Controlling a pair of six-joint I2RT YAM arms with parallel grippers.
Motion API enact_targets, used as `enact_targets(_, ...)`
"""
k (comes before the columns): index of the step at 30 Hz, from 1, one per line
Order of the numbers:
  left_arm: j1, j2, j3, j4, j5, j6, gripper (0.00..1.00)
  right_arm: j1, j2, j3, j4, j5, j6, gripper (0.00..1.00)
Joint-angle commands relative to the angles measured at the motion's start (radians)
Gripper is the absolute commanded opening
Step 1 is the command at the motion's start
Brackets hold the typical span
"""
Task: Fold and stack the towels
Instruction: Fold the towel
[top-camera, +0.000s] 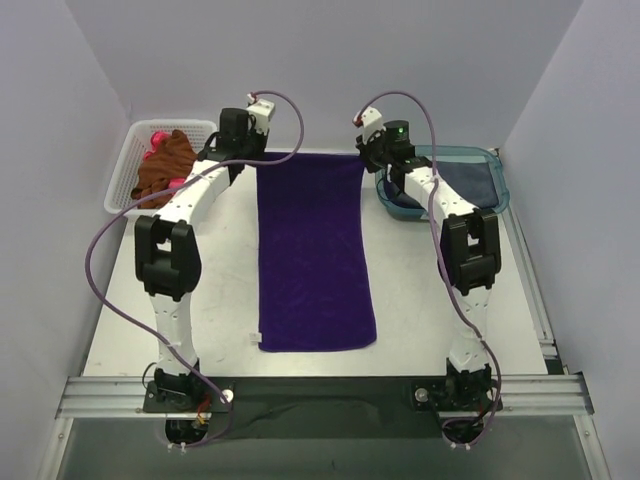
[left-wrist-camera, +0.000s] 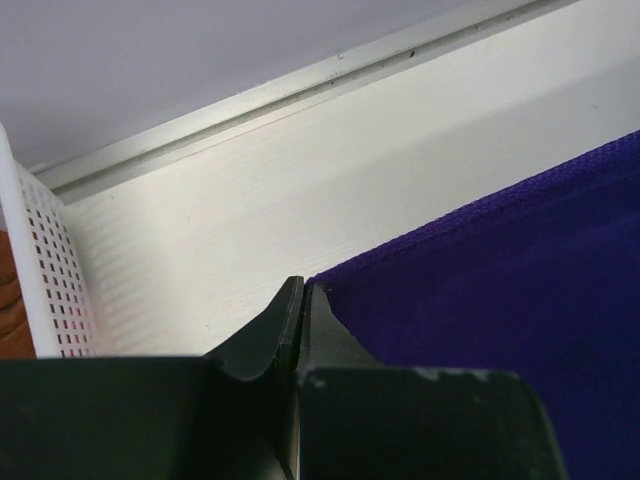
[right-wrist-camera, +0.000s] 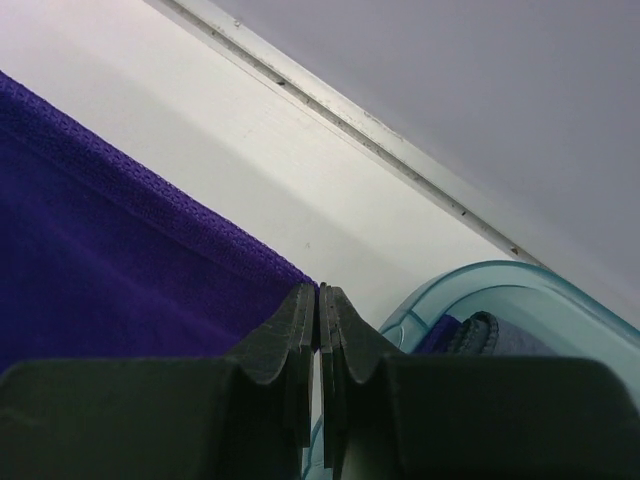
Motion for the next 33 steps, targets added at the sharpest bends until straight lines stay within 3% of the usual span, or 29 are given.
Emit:
enact_targets(1, 0.028, 0.022, 0.050, 0.087, -0.061, 0.022, 0.00, -0.014, -0.057, -0.027, 0.192, 0.043, -0.071, 0.00)
enact_targets(10, 0.032, -0.040, -0.082, 0.185, -0.005, 0.013, 0.00, -0.014, -0.089, -0.105, 0.316, 0.034, -0.062, 0.00)
enact_targets(22, 0.034, -0.329, -0.453, 0.297, 0.136, -0.068, 0.00, -0.014, -0.375, -0.499, 0.411, -0.050, -0.002, 0.00)
enact_targets(26, 0.034, -0.454, -0.560, 0.253, 0.156, -0.102, 0.00, -0.006, -0.519, -0.608, 0.344, -0.081, 0.027, 0.00)
enact_targets(33, 0.032, -0.674, -0.777, 0.130, 0.199, -0.176, 0.00, 0.040, -0.730, -0.728, 0.025, -0.086, 0.035, 0.00)
